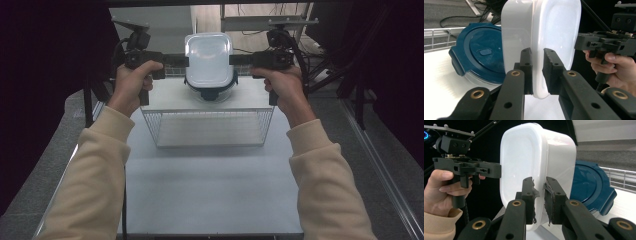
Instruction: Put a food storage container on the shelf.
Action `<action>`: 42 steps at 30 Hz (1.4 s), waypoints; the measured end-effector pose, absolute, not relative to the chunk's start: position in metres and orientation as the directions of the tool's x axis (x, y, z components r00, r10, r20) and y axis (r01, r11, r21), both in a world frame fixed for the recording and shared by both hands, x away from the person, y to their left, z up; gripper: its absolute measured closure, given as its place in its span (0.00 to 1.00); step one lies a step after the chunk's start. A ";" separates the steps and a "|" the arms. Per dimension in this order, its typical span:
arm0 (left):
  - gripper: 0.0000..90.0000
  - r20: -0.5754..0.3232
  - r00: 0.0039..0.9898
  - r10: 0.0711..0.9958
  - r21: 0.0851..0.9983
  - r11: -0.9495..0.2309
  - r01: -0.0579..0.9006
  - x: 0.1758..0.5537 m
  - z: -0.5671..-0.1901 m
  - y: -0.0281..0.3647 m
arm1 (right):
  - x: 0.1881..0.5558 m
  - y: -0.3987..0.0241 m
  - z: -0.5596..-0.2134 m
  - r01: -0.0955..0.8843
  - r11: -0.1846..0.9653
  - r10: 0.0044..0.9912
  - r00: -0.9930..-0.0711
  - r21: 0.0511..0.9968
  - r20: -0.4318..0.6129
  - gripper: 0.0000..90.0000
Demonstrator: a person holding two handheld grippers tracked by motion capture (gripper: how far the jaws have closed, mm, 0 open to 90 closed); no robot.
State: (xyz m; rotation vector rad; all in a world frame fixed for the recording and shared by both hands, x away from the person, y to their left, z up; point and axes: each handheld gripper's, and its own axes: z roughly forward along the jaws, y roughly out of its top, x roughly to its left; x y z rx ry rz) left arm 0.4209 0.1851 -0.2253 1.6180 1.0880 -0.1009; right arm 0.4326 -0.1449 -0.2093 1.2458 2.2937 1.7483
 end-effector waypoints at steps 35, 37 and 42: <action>0.88 -0.618 0.509 0.599 0.658 0.040 0.752 0.456 -0.223 0.189 | 0.476 -0.140 -0.208 0.715 0.057 0.594 -0.585 0.697 0.552 0.87; 0.88 -0.617 0.505 0.604 0.655 0.037 0.755 0.459 -0.225 0.188 | 0.478 -0.140 -0.210 0.723 0.060 0.597 -0.579 0.688 0.555 0.87; 0.89 -0.614 0.496 0.614 0.645 0.028 0.764 0.465 -0.230 0.185 | 0.486 -0.139 -0.217 0.741 0.059 0.618 -0.553 0.669 0.559 0.86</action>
